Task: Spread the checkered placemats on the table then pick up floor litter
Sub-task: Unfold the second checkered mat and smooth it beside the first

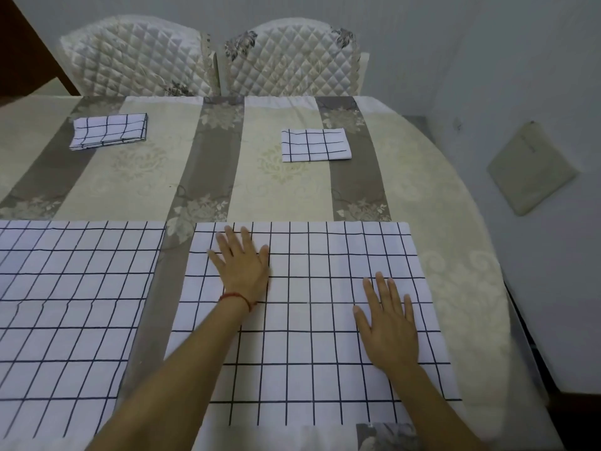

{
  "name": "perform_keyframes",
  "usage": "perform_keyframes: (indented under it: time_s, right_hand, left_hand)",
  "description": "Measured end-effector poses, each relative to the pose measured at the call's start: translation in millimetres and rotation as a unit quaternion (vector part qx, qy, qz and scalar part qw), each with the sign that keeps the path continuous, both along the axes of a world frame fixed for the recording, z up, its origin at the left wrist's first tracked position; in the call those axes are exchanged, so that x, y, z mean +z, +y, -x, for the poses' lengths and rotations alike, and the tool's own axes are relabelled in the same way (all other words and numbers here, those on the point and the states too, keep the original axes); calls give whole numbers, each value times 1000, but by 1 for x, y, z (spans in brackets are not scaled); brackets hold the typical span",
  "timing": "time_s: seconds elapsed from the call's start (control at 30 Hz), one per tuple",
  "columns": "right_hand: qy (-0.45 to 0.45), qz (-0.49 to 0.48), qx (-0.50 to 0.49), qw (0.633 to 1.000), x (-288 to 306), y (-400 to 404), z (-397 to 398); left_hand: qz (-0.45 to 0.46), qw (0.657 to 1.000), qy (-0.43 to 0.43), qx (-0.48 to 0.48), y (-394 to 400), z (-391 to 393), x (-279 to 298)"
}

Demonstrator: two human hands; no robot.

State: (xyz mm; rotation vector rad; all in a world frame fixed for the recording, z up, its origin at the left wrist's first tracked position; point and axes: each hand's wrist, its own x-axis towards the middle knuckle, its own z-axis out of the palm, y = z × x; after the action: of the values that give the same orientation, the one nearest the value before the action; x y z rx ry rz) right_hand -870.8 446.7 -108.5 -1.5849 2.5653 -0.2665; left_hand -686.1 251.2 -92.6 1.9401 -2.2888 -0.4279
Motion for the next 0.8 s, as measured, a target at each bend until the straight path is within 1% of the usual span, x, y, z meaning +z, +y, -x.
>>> perform_keyframes:
  time_s: [0.03, 0.07, 0.13, 0.17, 0.2, 0.27, 0.37, 0.5, 0.57, 0.63, 0.67, 0.73, 0.8]
  right_hand:
    - [-3, 0, 0, 1000, 0, 1, 0]
    - [-5, -1, -1, 1000, 0, 1, 0]
    - [-10, 0, 0, 1000, 1, 1, 0]
    - [-13, -1, 2, 1000, 1, 1, 0]
    - [-15, -2, 3, 1000, 1, 1, 0]
    - [-21, 0, 6, 1000, 2, 1, 0]
    - [-30, -2, 4, 1000, 2, 3, -1]
    - [-38, -5, 12, 999, 6, 3, -1]
    - [-81, -12, 21, 996, 13, 6, 4]
    - [-123, 9, 12, 992, 28, 13, 9]
    - [-134, 24, 4, 991, 38, 21, 12]
    - [-157, 46, -24, 986, 60, 43, 20]
    - [-174, 66, -62, 981, 79, 71, 33]
  left_hand:
    - [40, 999, 2, -24, 15, 0, -2]
    - [56, 994, -1, -97, 37, 1, -3]
    - [86, 962, -17, -258, 83, -3, -16]
    - [91, 951, -27, -295, 97, -11, -22]
    - [79, 954, -35, -286, 103, -20, -22]
    - [59, 975, -39, -208, 98, -42, -24]
    - [28, 991, -6, -130, 88, -68, -17]
    - [-8, 997, 8, -81, 90, -71, -8]
    - [-43, 997, 5, -66, 90, -64, 2]
    - [-55, 996, 9, -62, 89, -54, 13]
    - [-49, 996, 28, -71, 89, -50, 19]
    - [-40, 990, 81, -107, 91, -37, 32]
    - [-55, 979, 114, -159, 100, -14, 46]
